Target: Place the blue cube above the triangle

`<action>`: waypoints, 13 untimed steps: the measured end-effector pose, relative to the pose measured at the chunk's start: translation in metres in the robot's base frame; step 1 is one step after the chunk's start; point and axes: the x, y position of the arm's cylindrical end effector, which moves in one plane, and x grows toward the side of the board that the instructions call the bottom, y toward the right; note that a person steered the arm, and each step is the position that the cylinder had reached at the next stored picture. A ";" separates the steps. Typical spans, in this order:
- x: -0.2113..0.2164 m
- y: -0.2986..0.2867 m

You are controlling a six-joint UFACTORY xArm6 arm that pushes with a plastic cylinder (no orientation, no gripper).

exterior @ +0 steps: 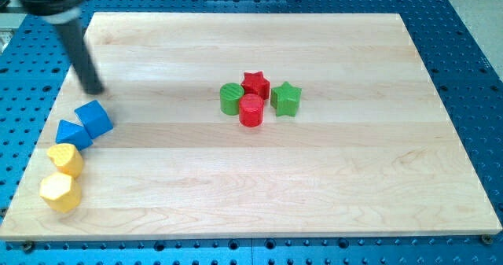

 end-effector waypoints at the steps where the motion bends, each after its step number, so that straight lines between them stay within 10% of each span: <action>1: 0.046 -0.010; 4: 0.089 0.028; 8: 0.040 0.170; 13: 0.056 0.079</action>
